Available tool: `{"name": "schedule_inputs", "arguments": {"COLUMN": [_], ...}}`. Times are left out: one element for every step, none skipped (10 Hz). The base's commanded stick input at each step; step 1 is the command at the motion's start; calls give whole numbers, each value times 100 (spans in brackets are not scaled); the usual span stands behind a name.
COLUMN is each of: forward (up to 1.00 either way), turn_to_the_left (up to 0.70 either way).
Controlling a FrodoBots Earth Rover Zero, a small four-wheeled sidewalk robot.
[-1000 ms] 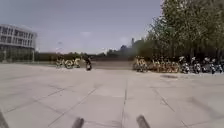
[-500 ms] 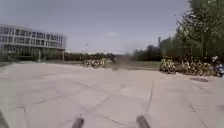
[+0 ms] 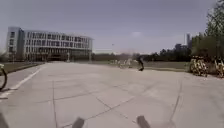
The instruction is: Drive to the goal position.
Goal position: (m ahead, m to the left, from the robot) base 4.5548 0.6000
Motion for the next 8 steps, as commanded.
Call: {"name": "schedule_inputs", "arguments": {"forward": [55, 70, 70, 70, 70, 70, 70, 70], "turn_to_the_left": [42, 35, 24, 2, 0, 0, 0, -7]}}
